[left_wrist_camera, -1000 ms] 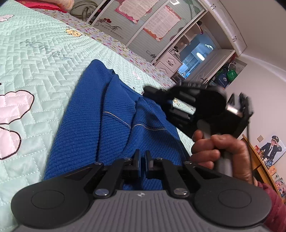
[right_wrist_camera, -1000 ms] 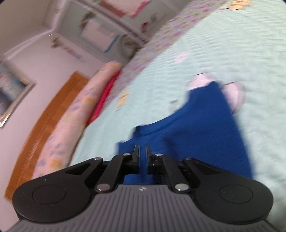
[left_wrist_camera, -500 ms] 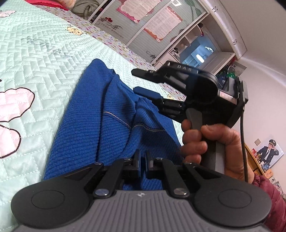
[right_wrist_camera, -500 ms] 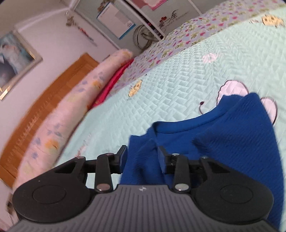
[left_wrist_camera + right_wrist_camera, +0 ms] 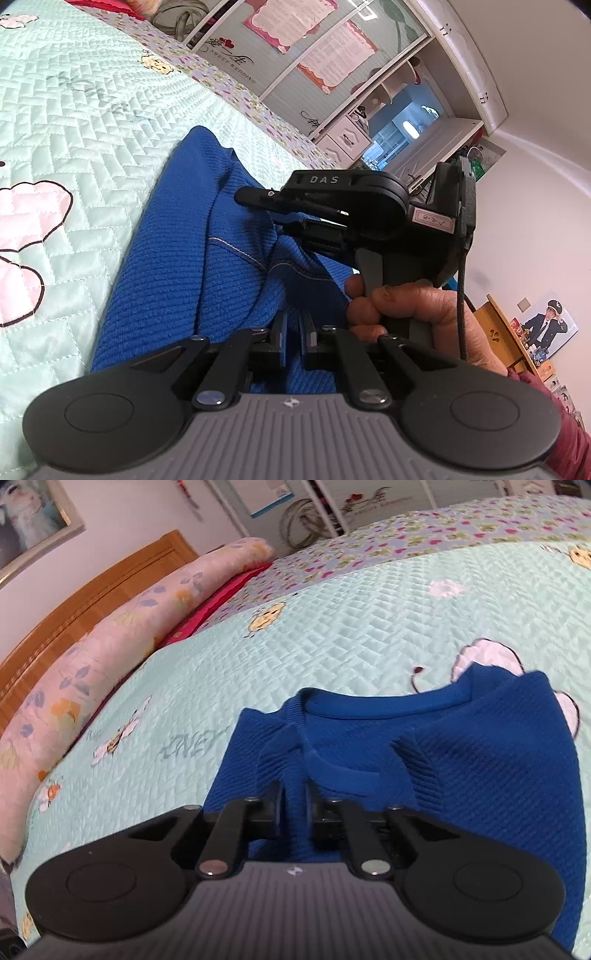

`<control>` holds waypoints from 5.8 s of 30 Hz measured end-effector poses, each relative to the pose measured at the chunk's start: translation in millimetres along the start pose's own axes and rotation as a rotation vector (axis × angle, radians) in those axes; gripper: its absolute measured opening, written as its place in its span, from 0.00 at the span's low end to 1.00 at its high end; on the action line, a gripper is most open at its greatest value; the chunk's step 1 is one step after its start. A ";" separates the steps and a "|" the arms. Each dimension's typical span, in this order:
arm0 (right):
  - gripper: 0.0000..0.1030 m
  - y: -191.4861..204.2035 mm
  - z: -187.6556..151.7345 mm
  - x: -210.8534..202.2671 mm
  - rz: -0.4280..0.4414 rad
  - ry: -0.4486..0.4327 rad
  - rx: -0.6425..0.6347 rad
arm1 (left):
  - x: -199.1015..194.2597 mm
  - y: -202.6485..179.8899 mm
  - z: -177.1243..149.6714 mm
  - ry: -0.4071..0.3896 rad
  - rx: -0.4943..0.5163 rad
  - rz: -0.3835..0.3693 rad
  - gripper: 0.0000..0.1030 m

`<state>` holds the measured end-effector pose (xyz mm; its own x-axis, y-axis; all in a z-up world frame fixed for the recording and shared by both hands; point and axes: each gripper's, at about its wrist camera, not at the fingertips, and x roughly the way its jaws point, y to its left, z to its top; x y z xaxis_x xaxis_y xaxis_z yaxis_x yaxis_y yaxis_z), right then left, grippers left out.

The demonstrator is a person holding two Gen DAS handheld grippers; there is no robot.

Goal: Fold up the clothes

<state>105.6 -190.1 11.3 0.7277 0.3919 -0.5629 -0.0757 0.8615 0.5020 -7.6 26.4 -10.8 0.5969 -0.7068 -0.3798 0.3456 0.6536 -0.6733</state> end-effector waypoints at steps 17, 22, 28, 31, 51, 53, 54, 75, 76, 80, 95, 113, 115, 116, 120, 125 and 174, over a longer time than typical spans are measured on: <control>0.07 -2.6 -0.3 0.9 -0.079 -0.009 0.045 | -9.1 2.5 4.4 -0.057 -0.009 -0.012 0.25; 0.15 -0.1 2.4 -8.5 0.006 -0.044 0.074 | -7.5 0.4 3.8 -0.050 -0.001 -0.008 0.25; 0.13 6.8 7.2 -7.2 0.108 -0.043 0.092 | -6.5 -0.2 2.1 -0.048 0.010 -0.003 0.25; 0.00 -1.2 4.5 21.4 -0.010 0.027 0.087 | -6.3 -0.4 1.9 -0.046 0.012 -0.001 0.25; 0.05 -24.9 10.2 -32.7 0.075 -0.201 0.281 | -4.8 0.6 1.2 -0.043 0.021 0.005 0.25; 0.05 -37.0 7.1 -58.5 0.066 -0.268 0.325 | -4.8 0.2 1.2 -0.044 0.022 0.005 0.25; 0.05 -43.0 7.9 -65.6 0.055 -0.282 0.334 | -4.7 0.1 1.3 -0.044 0.023 0.005 0.25; 0.06 -76.1 -2.4 -43.6 0.062 -0.224 0.366 | -2.1 -0.3 1.1 -0.040 0.035 0.009 0.25; 0.06 -79.3 -1.8 -37.8 0.030 -0.200 0.370 | -2.0 -0.2 1.2 -0.039 0.035 0.008 0.25; 0.00 -84.3 -1.1 -26.5 -0.023 -0.166 0.374 | -1.5 0.4 1.4 -0.037 0.032 0.005 0.25; 0.12 -51.8 -13.8 -69.2 0.028 -0.211 0.292 | -0.2 0.7 2.0 -0.036 0.022 0.000 0.25; 0.19 0.0 -71.5 -104.1 0.077 -0.121 0.212 | 0.4 3.5 3.2 -0.030 0.005 -0.004 0.25; 0.07 -4.6 -84.5 -92.6 0.022 -0.092 0.212 | 0.3 3.8 3.2 -0.027 0.003 -0.005 0.25; 0.00 -6.4 -87.3 -91.9 0.012 -0.104 0.215 | 0.1 4.4 3.5 -0.026 -0.002 -0.008 0.25; 0.00 0.9 -85.3 -94.8 -0.027 -0.113 0.222 | 0.7 6.2 4.3 -0.021 -0.019 -0.017 0.25; 0.05 26.4 -90.6 -115.9 -0.073 -0.155 0.190 | 0.7 8.9 5.8 -0.016 -0.043 -0.026 0.25; 0.18 1.9 -163.2 -202.2 -0.092 -0.094 0.357 | 8.1 -25.4 3.8 0.004 0.147 0.205 0.03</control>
<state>-152.9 -215.0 18.9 0.7807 0.2726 -0.5623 0.2233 0.7187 0.6585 -8.8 5.1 5.6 0.6625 -0.5560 -0.5019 0.3194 0.8158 -0.4821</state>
